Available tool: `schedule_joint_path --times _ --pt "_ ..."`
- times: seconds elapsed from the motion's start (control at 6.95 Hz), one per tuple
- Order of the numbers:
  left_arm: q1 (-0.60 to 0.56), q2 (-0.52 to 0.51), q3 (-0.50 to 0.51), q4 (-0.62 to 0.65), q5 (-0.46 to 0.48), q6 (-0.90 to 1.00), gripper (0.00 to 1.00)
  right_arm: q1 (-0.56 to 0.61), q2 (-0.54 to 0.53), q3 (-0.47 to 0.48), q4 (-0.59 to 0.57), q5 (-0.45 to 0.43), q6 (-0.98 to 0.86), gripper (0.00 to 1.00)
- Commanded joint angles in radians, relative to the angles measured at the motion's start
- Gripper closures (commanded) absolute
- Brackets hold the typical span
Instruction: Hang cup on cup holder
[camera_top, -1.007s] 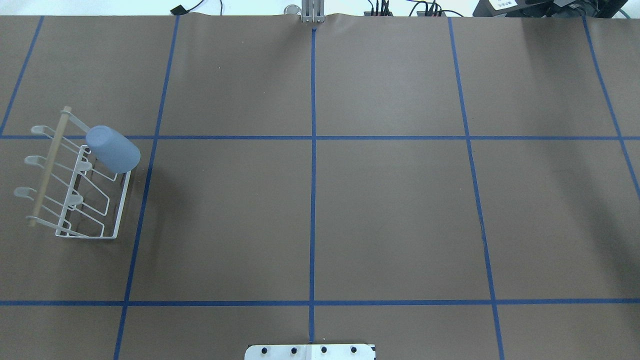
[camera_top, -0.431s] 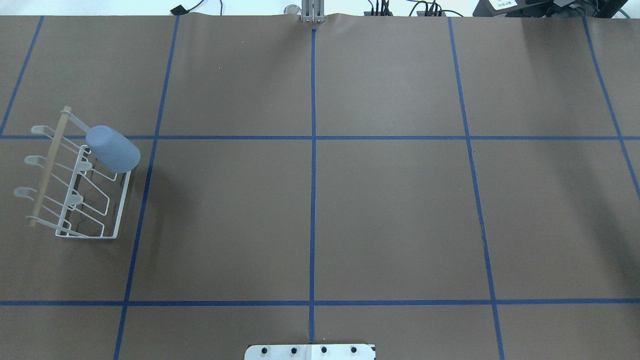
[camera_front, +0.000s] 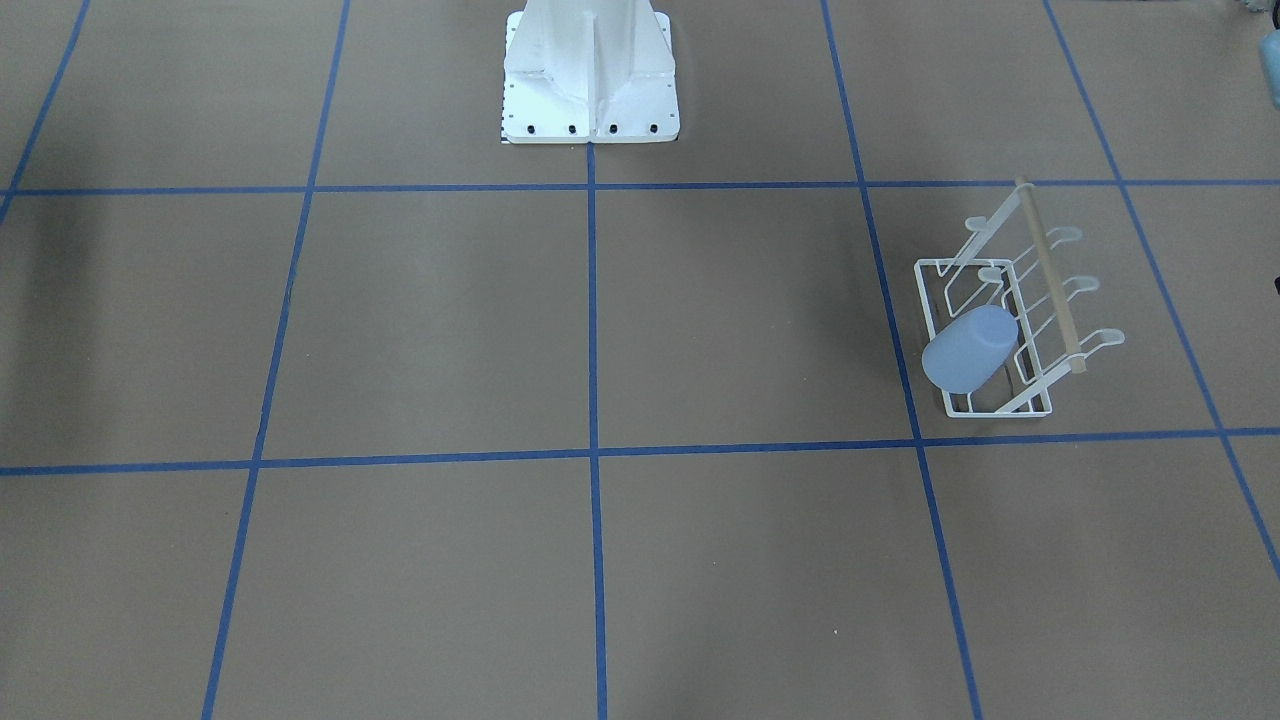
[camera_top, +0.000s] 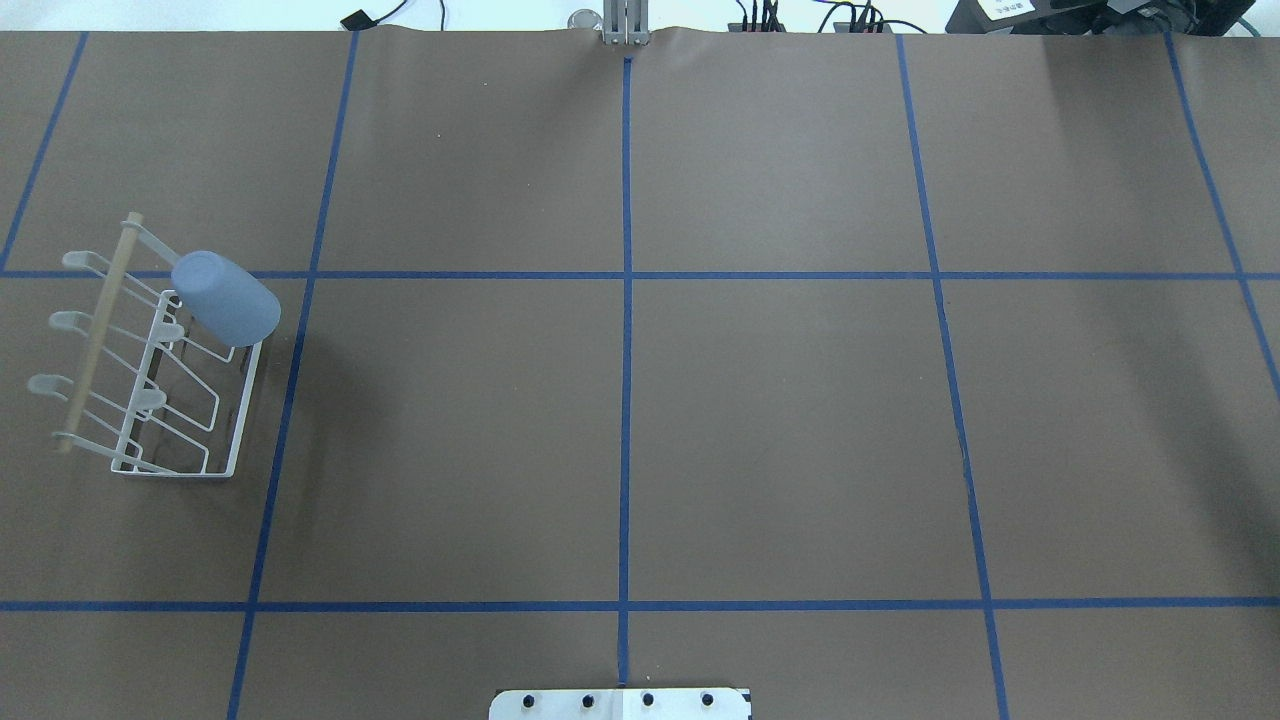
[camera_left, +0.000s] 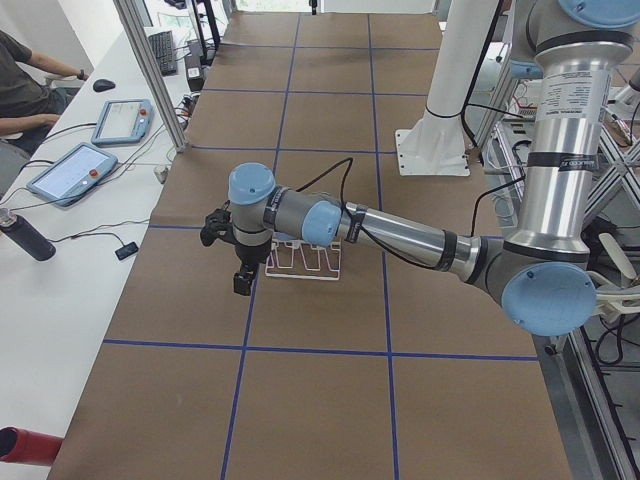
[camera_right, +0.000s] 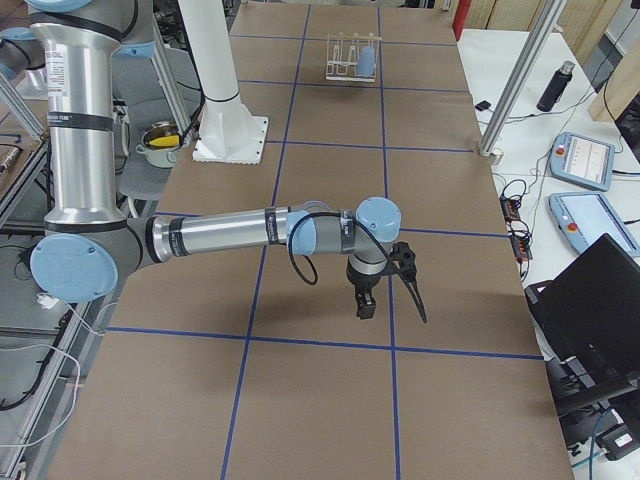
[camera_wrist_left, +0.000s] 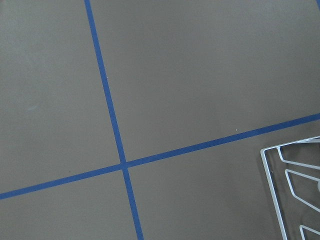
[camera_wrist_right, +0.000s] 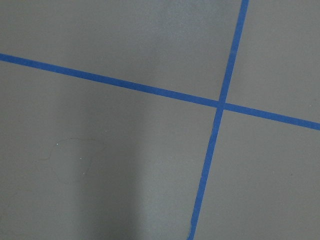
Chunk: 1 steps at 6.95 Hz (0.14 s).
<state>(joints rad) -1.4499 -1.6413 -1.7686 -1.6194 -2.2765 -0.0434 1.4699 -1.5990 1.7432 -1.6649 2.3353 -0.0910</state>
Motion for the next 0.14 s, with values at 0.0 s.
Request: schedule_joint_path --times 0.0 --pt "-0.001 -0.002 -0.021 0.001 0.003 -0.001 0.02 0.001 -0.007 -0.002 0.001 0.002 0.002 0.00"
